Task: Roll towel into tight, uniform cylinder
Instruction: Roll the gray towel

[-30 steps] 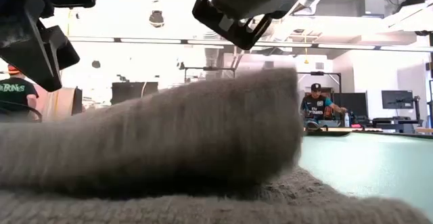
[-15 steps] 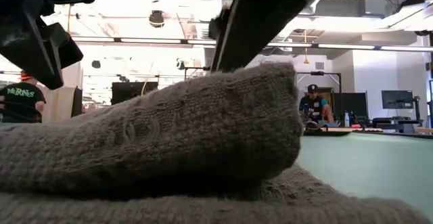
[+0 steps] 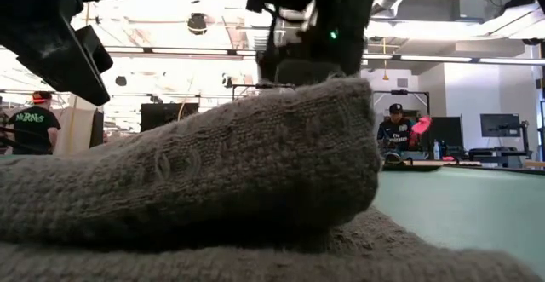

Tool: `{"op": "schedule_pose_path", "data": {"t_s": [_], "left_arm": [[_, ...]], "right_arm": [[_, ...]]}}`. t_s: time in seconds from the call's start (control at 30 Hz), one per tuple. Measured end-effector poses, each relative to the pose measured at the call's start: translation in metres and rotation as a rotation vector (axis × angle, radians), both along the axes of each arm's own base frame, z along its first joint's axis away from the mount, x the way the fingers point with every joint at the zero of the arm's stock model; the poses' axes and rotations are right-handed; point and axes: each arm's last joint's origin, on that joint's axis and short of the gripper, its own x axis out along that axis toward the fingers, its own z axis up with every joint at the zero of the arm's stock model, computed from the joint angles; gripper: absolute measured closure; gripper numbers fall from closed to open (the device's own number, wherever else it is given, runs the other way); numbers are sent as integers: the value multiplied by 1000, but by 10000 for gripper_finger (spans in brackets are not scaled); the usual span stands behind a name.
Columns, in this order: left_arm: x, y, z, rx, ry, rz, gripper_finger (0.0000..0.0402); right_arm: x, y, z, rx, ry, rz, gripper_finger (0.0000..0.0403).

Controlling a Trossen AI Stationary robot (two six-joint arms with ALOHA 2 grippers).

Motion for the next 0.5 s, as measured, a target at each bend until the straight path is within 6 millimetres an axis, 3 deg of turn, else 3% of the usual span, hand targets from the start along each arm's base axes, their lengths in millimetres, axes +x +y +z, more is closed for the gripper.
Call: {"op": "schedule_pose_path", "data": {"t_s": [0.13, 0.37, 0.43, 0.5], "left_arm": [[-1, 0, 9, -30, -30, -38, 344], [-10, 6, 34, -63, -105, -97, 330], [-12, 7, 39, -64, -122, -105, 318], [-13, 8, 42, -70, -135, -105, 304]], "right_arm": [[-10, -6, -3, 53, -18, -134, 191], [-21, -22, 48, 38, -251, -267, 191], [-22, -26, 49, 24, -255, -300, 191], [-19, -27, 39, 15, -224, -315, 190]]}}
